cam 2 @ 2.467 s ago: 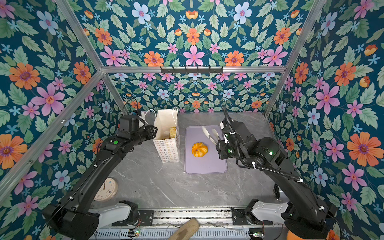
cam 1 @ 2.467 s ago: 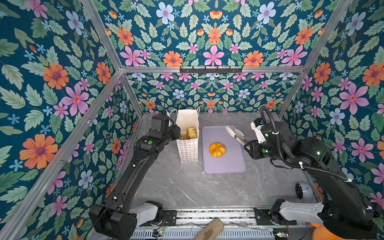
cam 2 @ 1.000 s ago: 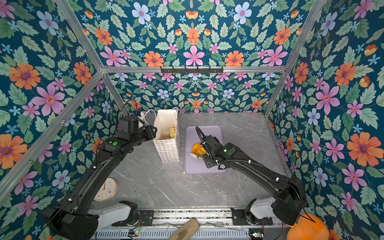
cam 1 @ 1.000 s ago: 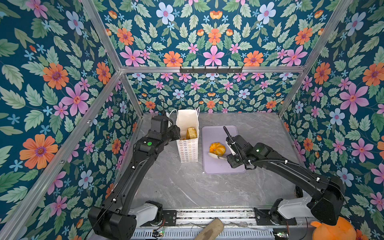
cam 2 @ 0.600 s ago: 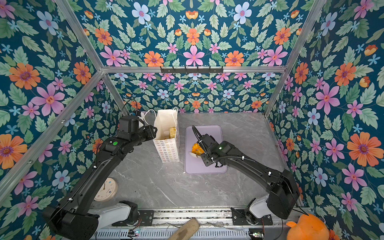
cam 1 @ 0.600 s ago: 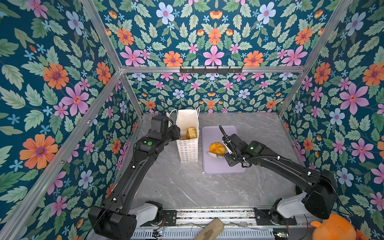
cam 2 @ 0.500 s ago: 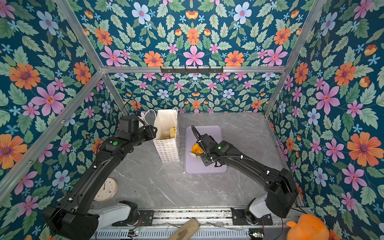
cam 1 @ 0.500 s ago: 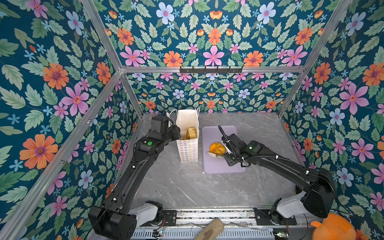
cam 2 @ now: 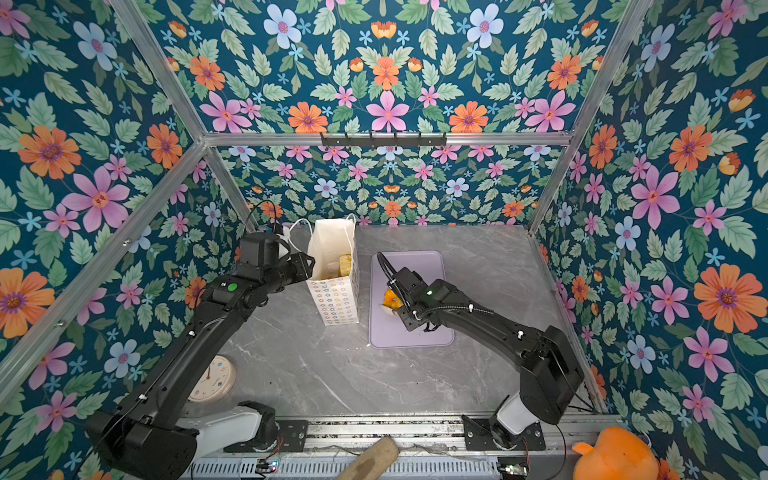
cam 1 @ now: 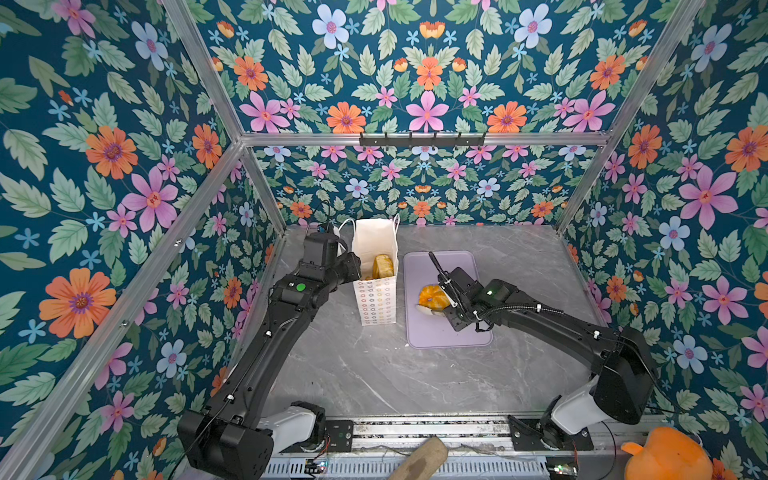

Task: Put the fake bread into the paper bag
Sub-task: 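Squeeze the tongs shut on the segmented bun with the right gripper, then lift the bun in the tongs and carry it over the bag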

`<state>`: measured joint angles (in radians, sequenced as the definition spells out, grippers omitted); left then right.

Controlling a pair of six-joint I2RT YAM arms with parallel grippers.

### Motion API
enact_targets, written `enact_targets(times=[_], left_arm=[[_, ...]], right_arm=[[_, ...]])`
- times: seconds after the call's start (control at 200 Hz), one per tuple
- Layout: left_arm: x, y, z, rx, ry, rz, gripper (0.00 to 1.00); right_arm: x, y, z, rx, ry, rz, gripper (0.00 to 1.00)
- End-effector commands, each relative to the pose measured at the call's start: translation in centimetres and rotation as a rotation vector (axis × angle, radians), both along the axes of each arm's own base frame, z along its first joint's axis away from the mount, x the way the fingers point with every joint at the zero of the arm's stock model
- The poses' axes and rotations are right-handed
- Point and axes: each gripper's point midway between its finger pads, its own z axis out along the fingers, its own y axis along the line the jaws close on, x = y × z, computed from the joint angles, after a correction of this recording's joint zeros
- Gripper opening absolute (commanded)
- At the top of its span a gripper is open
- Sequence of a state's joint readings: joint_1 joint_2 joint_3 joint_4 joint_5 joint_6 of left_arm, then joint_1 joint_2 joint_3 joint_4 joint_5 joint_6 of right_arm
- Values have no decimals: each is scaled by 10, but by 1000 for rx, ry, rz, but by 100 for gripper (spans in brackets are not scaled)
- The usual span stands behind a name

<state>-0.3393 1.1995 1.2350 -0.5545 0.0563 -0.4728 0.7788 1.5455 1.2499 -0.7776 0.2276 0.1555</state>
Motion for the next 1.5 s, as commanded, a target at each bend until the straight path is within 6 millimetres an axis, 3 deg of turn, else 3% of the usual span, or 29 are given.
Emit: enact_targets(times=[0.0, 0.93, 1.245, 1.49], left_arm=[[1, 1, 4, -1, -16, 5, 42], [1, 0, 2, -4, -9, 3, 42], [1, 2, 1, 1, -8, 7, 42], [2, 0, 2, -3, -12, 1, 42]], right_arm=[[6, -1, 2, -15, -24, -11, 52], [4, 1, 3, -17, -1, -8, 39], [1, -3, 33, 31, -41, -30, 38], [-6, -12, 74, 87, -100, -43, 37]])
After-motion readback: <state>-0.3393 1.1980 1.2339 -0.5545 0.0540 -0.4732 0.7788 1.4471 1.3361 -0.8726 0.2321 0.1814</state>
